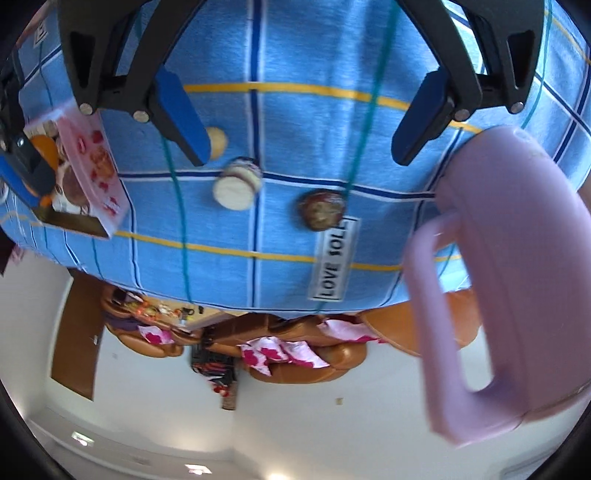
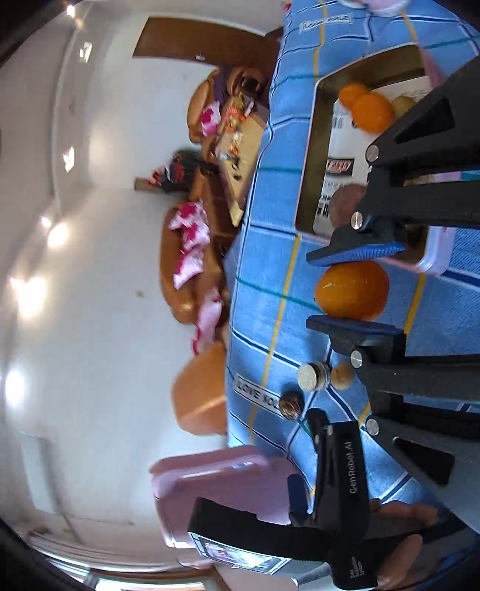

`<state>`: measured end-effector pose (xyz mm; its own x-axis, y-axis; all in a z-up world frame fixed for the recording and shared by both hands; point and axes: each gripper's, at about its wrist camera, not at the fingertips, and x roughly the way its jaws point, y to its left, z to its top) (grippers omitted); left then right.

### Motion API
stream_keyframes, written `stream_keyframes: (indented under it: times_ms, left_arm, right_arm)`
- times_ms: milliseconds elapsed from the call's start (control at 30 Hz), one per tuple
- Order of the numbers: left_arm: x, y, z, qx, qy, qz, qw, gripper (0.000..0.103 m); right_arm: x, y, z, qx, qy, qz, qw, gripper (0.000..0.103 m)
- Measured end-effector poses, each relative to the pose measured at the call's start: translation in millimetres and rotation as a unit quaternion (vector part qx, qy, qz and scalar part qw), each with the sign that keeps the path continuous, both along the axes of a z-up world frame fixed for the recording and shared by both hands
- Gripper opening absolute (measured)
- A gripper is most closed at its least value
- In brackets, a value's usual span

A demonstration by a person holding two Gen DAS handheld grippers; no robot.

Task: Organize fruits
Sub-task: 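Lift the orange with the right gripper while left grasps the small brown bun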

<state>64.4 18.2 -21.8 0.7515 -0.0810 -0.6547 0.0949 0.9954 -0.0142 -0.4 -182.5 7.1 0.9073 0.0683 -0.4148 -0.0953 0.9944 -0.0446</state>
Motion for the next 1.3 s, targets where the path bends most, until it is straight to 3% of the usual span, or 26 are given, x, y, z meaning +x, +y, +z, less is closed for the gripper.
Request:
stream_keyframes:
  times_ms: [133,233,400,567,633,733,833,933,1033,1167,1300]
  left_arm:
    - [4.8,-24.4,-5.8,0.016,0.031,-0.024,0.9991,0.084]
    - [10.5,-45.3,-7.9,0.022,0.05,-0.038,0.9978,0.081]
    - [27.9,-71.3,-17.6,0.065,0.099,-0.007,0.9929,0.06]
    - [24.7,-69.5,-18.6,0.04,0.093,0.027,0.9945,0.051]
    - [20.4,-68.6,-18.3,0.024,0.089,0.014,0.9956,0.032]
    - [12.3,-66.5,-18.2,0.012,0.089,0.015,0.9959,0.03]
    - [8.3,-57.8,-17.2,-0.03,0.087,0.008,0.9957,0.03]
    - [-4.5,-40.7,-12.2,-0.067,0.064,0.015,0.9956,0.03]
    - [-17.9,-37.5,-2.3,-0.078,0.018,0.017,0.9966,0.03]
    - [-39.4,-46.3,16.2,-0.042,-0.061,0.011,0.9972,0.03]
    - [-44.4,-53.0,23.5,-0.019,-0.091,0.003,0.9957,0.03]
  right_arm:
    - [14.6,1.0,-1.5,-0.003,-0.002,-0.005,1.0,0.029]
    - [20.2,-8.1,-2.2,0.01,-0.004,-0.002,1.0,0.029]
    - [17.2,-14.6,-3.8,0.016,-0.001,0.003,1.0,0.029]
    - [16.2,-18.3,-3.4,0.022,0.0,0.005,1.0,0.029]
    - [18.1,-18.5,-4.8,0.024,0.004,0.004,1.0,0.029]
    - [20.2,-19.6,-5.4,0.025,0.007,0.002,1.0,0.029]
    - [19.9,-19.9,-4.7,0.023,0.0,0.001,1.0,0.029]
    - [18.0,-20.3,-4.2,0.023,-0.014,-0.005,1.0,0.029]
    - [14.0,-22.2,-2.2,0.021,-0.029,-0.014,0.999,0.029]
    - [13.8,-23.5,-3.0,0.021,-0.037,-0.024,0.999,0.03]
    - [13.4,-23.0,-4.5,0.021,-0.036,-0.03,0.999,0.03]
